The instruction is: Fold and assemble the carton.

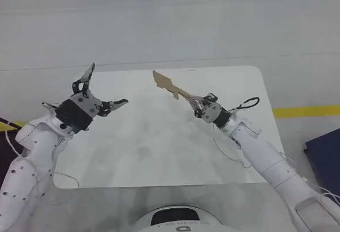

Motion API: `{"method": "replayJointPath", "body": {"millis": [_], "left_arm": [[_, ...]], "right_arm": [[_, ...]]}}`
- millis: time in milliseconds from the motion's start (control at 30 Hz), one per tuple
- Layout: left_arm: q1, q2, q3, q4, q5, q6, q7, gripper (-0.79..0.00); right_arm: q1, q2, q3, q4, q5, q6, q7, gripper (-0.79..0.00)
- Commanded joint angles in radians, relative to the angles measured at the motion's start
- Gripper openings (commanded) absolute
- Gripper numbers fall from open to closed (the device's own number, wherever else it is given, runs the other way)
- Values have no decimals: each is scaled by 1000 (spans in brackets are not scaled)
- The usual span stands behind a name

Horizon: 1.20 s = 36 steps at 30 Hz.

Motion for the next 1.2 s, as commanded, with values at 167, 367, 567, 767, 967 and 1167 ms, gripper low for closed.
{"method": "replayJointPath", "body": {"millis": [167,367,567,767,967,1167], "left_arm": [[-47,10,24,36,-285,-404,-203,-58],[-90,9,42,52,-265,-423,-244,-422],[-122,9,81,45,-107,-424,-230,-416],[-146,7,128,71,-32,-435,-163,-409],[-163,14,132,83,26,-486,-125,-397],[-174,21,157,72,138,-477,-66,-222]], "right_arm": [[-34,10,33,-49,-84,67,-73,-785],[-79,23,67,-113,-156,114,-85,-785],[-115,32,86,-163,-210,181,-84,-785],[-129,33,100,-183,-220,206,-88,-785],[-131,29,122,-163,-182,211,-84,-785],[-131,25,111,-174,-217,228,-83,-785]]}}
